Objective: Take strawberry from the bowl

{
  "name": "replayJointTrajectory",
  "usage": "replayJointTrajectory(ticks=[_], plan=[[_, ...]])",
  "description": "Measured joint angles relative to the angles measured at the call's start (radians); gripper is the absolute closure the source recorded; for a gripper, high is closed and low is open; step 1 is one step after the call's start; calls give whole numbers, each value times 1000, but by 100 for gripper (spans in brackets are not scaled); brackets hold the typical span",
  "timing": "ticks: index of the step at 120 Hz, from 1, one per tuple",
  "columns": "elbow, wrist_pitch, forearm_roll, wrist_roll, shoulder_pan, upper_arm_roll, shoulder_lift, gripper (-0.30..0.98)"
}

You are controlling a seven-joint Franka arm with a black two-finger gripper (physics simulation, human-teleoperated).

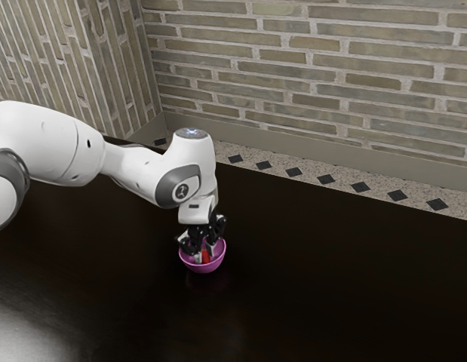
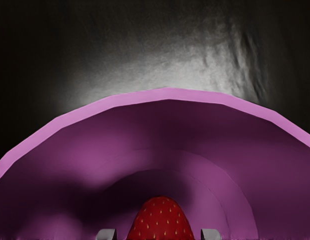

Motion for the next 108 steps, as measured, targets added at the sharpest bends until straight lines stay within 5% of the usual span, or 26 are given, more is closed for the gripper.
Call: replayJointTrajectory(ticks=[19, 49, 86, 108], plan=[[-38, 14, -6, 10, -1, 1, -51, 72], [-88, 9, -18, 10, -79, -17, -243, 76], [-30, 25, -55, -3, -131, -138, -117, 77], [-28, 30, -51, -11, -135, -138, -88, 44]])
